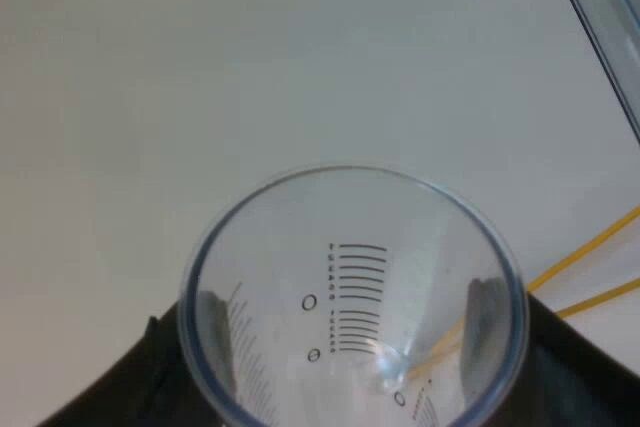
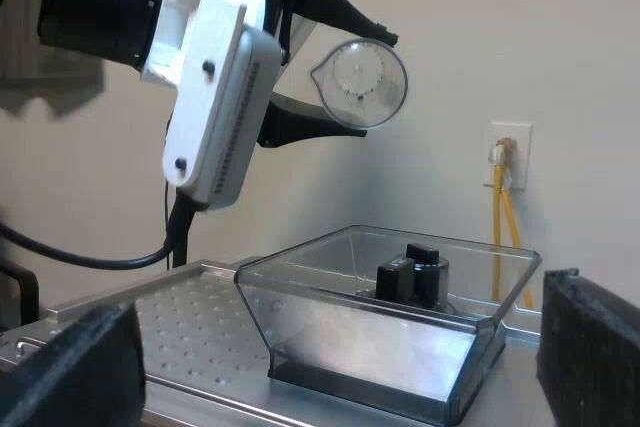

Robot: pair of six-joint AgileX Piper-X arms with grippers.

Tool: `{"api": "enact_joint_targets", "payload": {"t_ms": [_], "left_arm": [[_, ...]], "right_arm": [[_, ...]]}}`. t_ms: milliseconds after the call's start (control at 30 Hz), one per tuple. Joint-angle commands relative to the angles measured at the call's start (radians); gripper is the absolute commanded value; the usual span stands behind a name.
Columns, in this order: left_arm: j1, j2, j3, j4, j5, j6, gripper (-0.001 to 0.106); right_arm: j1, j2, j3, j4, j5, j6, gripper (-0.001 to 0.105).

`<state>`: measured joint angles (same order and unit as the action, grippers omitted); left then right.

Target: Pour the beans into the coffee machine

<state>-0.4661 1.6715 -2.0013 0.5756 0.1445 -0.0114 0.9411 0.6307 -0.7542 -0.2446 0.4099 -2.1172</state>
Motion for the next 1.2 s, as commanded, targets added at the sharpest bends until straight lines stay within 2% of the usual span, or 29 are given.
{"api": "enact_joint_targets", "payload": {"t_ms": [33,67,100,200,267,300,333,367,400,433,467,500,533,667,900,1067,1200], "left_arm": [[-0.008,-0.007,-0.009,-0.005,-0.045,-0.339,0.001],[-0.008,-0.007,-0.009,-0.001,-0.063,-0.431,0.001],[-0.008,-0.01,-0.009,0.0,-0.08,-0.494,0.001],[-0.008,-0.016,-0.009,0.017,-0.088,-0.615,0.001],[-0.008,-0.023,-0.009,0.035,-0.088,-0.747,0.001],[-0.008,-0.025,-0.009,0.041,-0.088,-0.775,0.001],[-0.008,-0.027,-0.009,0.05,-0.088,-0.866,0.001],[-0.008,-0.03,-0.009,0.055,-0.088,-0.924,0.001],[-0.008,-0.03,-0.009,0.058,-0.088,-0.966,0.001],[-0.008,-0.03,-0.009,0.058,-0.088,-0.966,0.001],[-0.008,-0.033,-0.009,0.058,-0.088,-1.081,0.001],[-0.008,-0.033,-0.009,0.062,-0.088,-1.099,0.001],[-0.008,-0.036,-0.009,0.072,-0.088,-1.152,0.001],[-0.008,-0.051,-0.009,0.132,-0.088,-1.249,0.001],[-0.003,-0.101,-0.009,0.218,-0.113,-1.272,0.001],[0.037,-0.153,-0.009,0.244,-0.112,-1.374,0.001],[0.092,-0.188,-0.009,0.274,-0.112,-1.407,0.001]], "right_arm": [[0.001,-0.01,-0.008,-0.012,-0.002,0.012,0.081],[0.001,-0.01,-0.008,-0.012,-0.002,0.011,0.081],[0.001,-0.01,-0.008,-0.012,-0.002,0.011,0.081],[0.001,-0.01,-0.008,-0.012,-0.002,0.011,0.081],[0.001,-0.01,-0.008,-0.012,-0.002,0.011,0.081],[0.001,-0.01,-0.008,-0.012,-0.002,0.011,0.081],[0.001,-0.01,-0.008,-0.012,-0.002,0.011,0.081],[0.001,-0.01,-0.008,-0.012,-0.002,0.011,0.081],[0.001,-0.01,-0.008,-0.012,-0.002,0.011,0.081],[0.001,-0.01,-0.008,-0.012,-0.002,0.011,0.081],[0.001,-0.01,-0.008,-0.012,-0.002,0.011,0.081],[0.001,-0.01,-0.008,-0.012,-0.002,0.011,0.081],[0.001,-0.01,-0.008,-0.012,-0.002,0.011,0.081],[0.001,-0.01,-0.008,-0.004,-0.003,0.011,0.081],[0.001,-0.01,-0.008,-0.004,-0.003,0.011,0.081],[0.001,-0.01,-0.011,0.001,-0.003,0.011,0.081],[0.001,-0.01,-0.012,0.003,-0.003,0.014,0.081]]}}
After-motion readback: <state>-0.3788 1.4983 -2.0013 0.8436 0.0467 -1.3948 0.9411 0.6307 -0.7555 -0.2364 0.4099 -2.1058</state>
